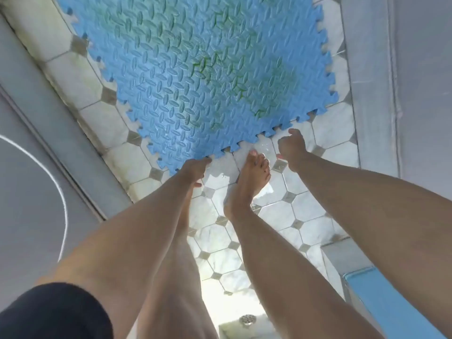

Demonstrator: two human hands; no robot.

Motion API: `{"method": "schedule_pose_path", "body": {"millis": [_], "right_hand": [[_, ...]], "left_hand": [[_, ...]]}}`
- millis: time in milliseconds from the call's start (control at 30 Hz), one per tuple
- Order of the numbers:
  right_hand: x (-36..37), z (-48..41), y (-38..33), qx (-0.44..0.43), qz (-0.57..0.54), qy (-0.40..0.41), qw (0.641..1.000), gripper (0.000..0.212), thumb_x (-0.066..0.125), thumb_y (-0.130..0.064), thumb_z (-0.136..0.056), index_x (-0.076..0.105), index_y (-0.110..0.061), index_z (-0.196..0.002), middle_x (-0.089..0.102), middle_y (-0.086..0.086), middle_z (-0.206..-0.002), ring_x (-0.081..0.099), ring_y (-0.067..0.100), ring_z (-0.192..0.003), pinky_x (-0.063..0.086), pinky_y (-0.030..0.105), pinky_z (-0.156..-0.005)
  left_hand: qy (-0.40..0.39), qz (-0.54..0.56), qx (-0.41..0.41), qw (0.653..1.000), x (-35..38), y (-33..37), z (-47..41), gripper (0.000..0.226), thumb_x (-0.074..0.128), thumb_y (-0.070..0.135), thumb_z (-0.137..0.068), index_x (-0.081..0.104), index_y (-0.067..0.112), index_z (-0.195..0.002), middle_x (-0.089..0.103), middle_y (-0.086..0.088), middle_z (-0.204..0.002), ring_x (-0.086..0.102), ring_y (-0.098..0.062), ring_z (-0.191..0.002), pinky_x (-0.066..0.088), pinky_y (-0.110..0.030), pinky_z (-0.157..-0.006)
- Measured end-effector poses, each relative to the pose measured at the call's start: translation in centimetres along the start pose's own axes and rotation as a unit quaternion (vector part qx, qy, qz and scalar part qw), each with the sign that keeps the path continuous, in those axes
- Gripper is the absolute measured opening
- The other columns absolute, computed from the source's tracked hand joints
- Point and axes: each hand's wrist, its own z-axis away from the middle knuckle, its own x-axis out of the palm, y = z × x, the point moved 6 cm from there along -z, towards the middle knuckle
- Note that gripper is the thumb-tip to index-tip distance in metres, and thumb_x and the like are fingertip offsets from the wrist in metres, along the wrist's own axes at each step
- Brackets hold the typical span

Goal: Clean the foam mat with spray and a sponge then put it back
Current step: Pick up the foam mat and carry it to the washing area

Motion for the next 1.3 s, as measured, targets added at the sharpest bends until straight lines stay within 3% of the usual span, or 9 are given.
{"method": "schedule_pose_path", "body": {"millis": [200,467,667,833,900,1000,1100,1200,1300], "right_hand": [[0.2,-2.0,-0.8,-0.027,0.009,0.023,0.999,0.062,0.050,-0.001,-0.094,0.034,-0.021,-0.150,0.056,0.008,-0.123,0.057,0.025,-0.108,0.054,0.048,-0.100],[0.1,-2.2,-1.1,-0.039,0.011,0.036,0.999,0.055,0.058,-0.014,-0.094,0.043,-0.027,-0.145,0.054,-0.001,-0.126,0.055,0.022,-0.110,0.060,0.046,-0.085],[-0.8,1.5,-0.7,-0.029,-0.089,0.073,0.993,0.039,0.058,-0.054,-0.093,0.044,-0.028,-0.118,0.057,0.003,-0.120,0.059,0.023,-0.110,0.058,0.034,-0.065],[-2.6,6.6,-2.0,-0.046,-0.246,0.060,0.966,0.027,0.072,-0.032,-0.092,0.051,-0.016,-0.087,0.063,0.007,-0.087,0.070,0.024,-0.096,0.061,0.039,-0.083],[-2.9,9.7,-2.7,-0.044,-0.332,0.040,0.942,0.022,0.073,-0.019,-0.093,0.053,-0.011,-0.085,0.065,0.011,-0.091,0.072,0.024,-0.095,0.060,0.034,-0.085],[-3.3,15.0,-3.1,-0.019,-0.414,0.020,0.910,0.021,0.075,-0.012,-0.090,0.054,-0.008,-0.089,0.066,0.012,-0.091,0.072,0.019,-0.083,0.060,0.029,-0.087],[-3.4,20.6,-2.2,0.002,-0.438,0.005,0.899,0.018,0.073,-0.010,-0.091,0.055,-0.007,-0.094,0.070,0.008,-0.081,0.071,0.012,-0.067,0.061,0.021,-0.074],[-3.8,26.9,-0.3,0.015,-0.447,-0.013,0.894,0.014,0.068,-0.010,-0.095,0.058,-0.004,-0.104,0.073,0.004,-0.068,0.069,0.007,-0.055,0.056,0.016,-0.058],[-5.6,33.0,2.0,0.054,-0.509,-0.008,0.859,0.026,0.071,-0.008,-0.092,0.057,-0.002,-0.114,0.070,0.011,-0.096,0.075,0.015,-0.071,0.058,0.020,-0.058]], "left_hand": [[0.022,0.060,-0.010,0.998,1.1,-0.9,-2.5,0.007,0.065,0.019,-0.096,0.060,0.015,-0.098,0.056,-0.003,-0.099,0.053,-0.024,-0.103,0.052,-0.040,-0.079],[0.001,0.115,-0.019,0.993,2.1,-2.0,-3.1,0.057,0.068,0.034,-0.094,0.046,0.017,-0.144,0.050,-0.004,-0.137,0.055,-0.026,-0.119,0.055,-0.049,-0.096],[0.003,0.177,-0.032,0.984,0.7,-3.1,0.4,0.062,0.067,0.058,-0.085,0.051,0.024,-0.134,0.050,-0.004,-0.138,0.053,-0.025,-0.122,0.050,-0.052,-0.098],[0.013,0.375,-0.024,0.927,-1.1,-3.7,5.7,0.062,0.068,0.054,-0.092,0.056,0.016,-0.140,0.056,-0.013,-0.144,0.056,-0.025,-0.129,0.047,-0.046,-0.107],[0.036,0.403,-0.012,0.914,-2.2,-3.6,8.7,0.060,0.072,0.048,-0.091,0.061,0.009,-0.136,0.068,-0.020,-0.129,0.068,-0.027,-0.106,0.055,-0.036,-0.089],[0.097,0.377,0.000,0.921,-4.5,-3.7,13.8,0.034,0.074,0.036,-0.093,0.064,0.004,-0.096,0.072,-0.010,-0.074,0.065,-0.021,-0.070,0.056,-0.035,-0.085],[0.141,0.336,0.034,0.931,-7.6,-3.8,19.5,0.040,0.073,0.035,-0.092,0.064,0.006,-0.117,0.072,-0.008,-0.094,0.072,-0.020,-0.077,0.064,-0.034,-0.078],[0.229,0.214,0.062,0.948,-12.0,-3.9,25.3,0.064,0.074,0.049,-0.084,0.064,0.011,-0.134,0.075,-0.007,-0.112,0.075,-0.022,-0.094,0.060,-0.045,-0.095],[0.268,0.099,0.105,0.953,-15.0,-2.3,31.9,0.039,0.074,0.049,-0.086,0.078,0.012,-0.097,0.078,-0.010,-0.098,0.075,-0.027,-0.095,0.060,-0.040,-0.090]]}}
